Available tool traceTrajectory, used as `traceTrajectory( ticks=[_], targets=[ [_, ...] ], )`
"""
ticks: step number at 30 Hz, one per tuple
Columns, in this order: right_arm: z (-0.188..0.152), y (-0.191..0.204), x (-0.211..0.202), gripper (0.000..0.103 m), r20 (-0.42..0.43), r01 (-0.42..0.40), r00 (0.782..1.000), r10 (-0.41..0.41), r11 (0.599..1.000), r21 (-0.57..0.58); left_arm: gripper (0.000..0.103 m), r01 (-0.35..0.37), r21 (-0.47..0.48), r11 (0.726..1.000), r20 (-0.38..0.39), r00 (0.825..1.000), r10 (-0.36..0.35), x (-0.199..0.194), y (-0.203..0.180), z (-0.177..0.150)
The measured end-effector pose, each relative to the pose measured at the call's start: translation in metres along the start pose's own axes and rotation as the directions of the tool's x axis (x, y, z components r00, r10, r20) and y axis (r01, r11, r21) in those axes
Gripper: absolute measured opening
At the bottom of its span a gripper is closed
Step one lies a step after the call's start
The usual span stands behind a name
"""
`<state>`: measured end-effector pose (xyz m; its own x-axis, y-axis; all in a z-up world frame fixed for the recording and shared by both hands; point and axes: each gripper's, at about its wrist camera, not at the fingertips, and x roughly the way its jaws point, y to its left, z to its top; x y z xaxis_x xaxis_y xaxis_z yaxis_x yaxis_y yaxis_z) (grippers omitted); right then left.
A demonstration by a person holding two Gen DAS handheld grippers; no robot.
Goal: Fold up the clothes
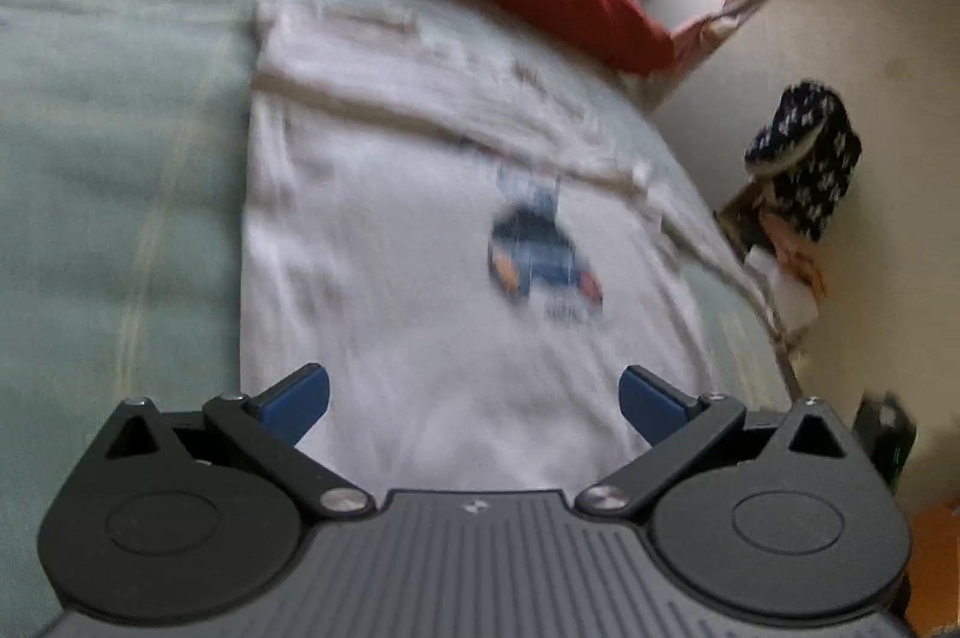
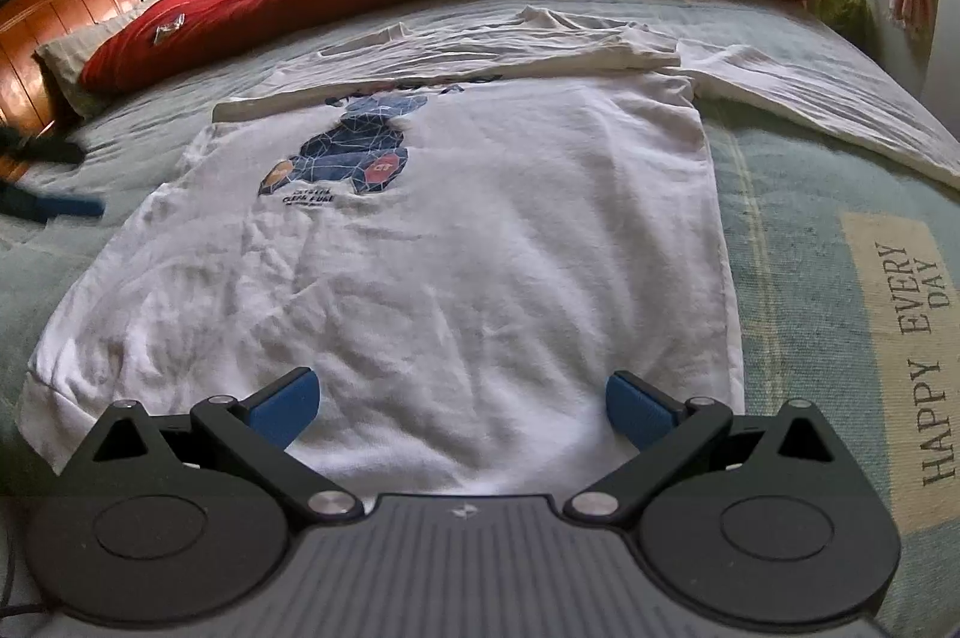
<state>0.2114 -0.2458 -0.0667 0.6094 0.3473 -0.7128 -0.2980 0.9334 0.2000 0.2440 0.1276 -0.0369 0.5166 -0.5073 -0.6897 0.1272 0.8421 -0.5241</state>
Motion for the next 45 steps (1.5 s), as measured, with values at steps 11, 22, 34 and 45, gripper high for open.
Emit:
traceTrajectory(
  ticks=[11,22,34,45],
  targets=[
    [-0.008,0.006,0.003,0.103,0.02,0.029,0.999,-0.028,0.998,-0.054,0.102,-0.031,0.065,0.997,0.079,0.997,0.026,-0.037,-0.033,-0.039],
    [-0.017,0.014,0.004,0.103,0.057,0.077,0.996,-0.071,0.991,-0.111,0.102,-0.132,0.114,0.985,0.057,0.99,0.126,0.011,-0.034,-0.074],
    [-0.015,0.008,-0.01,0.103,0.104,0.043,0.994,-0.035,0.996,-0.08,0.102,-0.212,0.168,0.963,0.145,0.971,0.189,0.006,-0.062,-0.063],
    [-0.008,-0.037,-0.012,0.103,0.129,-0.13,0.985,0.112,0.981,0.143,0.102,-0.209,0.171,0.963,0.127,0.974,0.189,0.049,-0.075,-0.042]
  ],
)
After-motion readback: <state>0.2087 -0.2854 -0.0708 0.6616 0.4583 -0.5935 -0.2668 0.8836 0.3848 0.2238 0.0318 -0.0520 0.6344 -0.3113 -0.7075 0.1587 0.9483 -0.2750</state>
